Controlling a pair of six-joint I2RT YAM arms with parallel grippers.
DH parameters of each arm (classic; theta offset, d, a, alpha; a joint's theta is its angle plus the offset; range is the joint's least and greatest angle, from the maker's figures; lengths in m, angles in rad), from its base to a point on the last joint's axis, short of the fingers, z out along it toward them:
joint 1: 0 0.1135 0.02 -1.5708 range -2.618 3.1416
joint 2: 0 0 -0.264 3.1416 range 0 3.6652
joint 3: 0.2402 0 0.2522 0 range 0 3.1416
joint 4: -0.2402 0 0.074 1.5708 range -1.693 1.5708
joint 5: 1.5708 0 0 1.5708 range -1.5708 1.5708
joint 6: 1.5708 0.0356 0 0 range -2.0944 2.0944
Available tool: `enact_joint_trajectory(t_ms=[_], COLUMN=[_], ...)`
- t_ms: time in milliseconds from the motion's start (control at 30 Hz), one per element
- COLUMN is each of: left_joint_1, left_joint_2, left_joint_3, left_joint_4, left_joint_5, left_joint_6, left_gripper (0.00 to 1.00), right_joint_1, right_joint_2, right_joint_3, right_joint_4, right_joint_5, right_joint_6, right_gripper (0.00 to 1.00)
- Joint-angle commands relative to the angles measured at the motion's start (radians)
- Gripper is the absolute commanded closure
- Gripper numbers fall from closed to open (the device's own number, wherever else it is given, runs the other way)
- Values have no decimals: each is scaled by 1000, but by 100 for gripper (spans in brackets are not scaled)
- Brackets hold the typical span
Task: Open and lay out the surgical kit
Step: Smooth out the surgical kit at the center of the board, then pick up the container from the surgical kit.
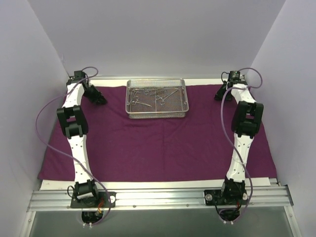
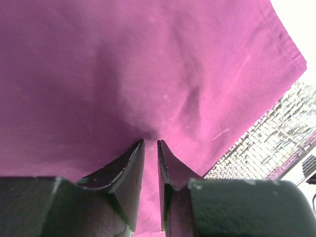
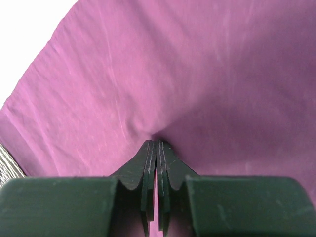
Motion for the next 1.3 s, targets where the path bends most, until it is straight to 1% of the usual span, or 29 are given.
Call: enact_joint_trajectory(t_ms=[0,67,200,267,367,467,533,567,600,633,667,700,767,833,867,900,967,1067,1100,1133,1200,1267], left_joint_1=[55,58,65,65,68,66,62,60,59,57,52,49,46,45,40,37,26,-1,-17,-26,-50,-64], left_joint_2=[49,64,109,124,152,133,69,42,-19,-52,-81,-132,-163,-195,-207,-236,-261,-288,-302,-308,-322,-328], left_joint_3=[44,62,113,133,179,187,142,121,101,81,43,35,39,49,49,42,26,-19,-42,-89,-126,-169], left_joint_4=[-41,-46,-40,-35,-41,-40,-35,-29,-17,-5,12,32,38,28,23,25,41,72,112,130,180,209], left_joint_5=[-62,-50,-22,-1,28,38,5,-13,-36,-82,-105,-128,-174,-193,-197,-202,-182,-99,-44,-21,43,71], left_joint_6=[-4,-12,-34,-43,-37,-29,-28,-29,-31,-37,-37,-35,-32,-32,-32,-34,-24,-17,-15,-15,-8,9], left_gripper=[72,72,72,72,72,72,69,67,61,57,54,52,50,50,50,49,48,47,47,47,46,46], right_joint_1=[-16,-21,-37,-45,-67,-70,-68,-68,-68,-64,-62,-59,-51,-47,-42,-38,-25,16,44,61,102,124], right_joint_2=[113,131,180,187,196,208,222,225,222,217,208,188,173,145,130,95,63,20,7,3,-8,-14], right_joint_3=[46,66,158,173,179,218,251,291,308,325,349,359,403,431,432,420,406,385,380,374,376,374], right_joint_4=[-128,-126,-209,-227,-229,-223,-227,-235,-234,-232,-218,-209,-204,-212,-207,-201,-188,-178,-174,-171,-161,-136], right_joint_5=[101,103,136,158,141,109,90,66,55,47,41,31,15,7,4,-3,-17,-49,-65,-84,-94,-138], right_joint_6=[-17,-13,-10,-13,-14,-54,-68,-70,-70,-71,-71,-71,-79,-86,-85,-85,-94,-108,-109,-114,-129,-129], right_gripper=[100,100,100,100,100,100,98,94,91,88,78,74,66,60,52,47,37,28,27,26,23,21])
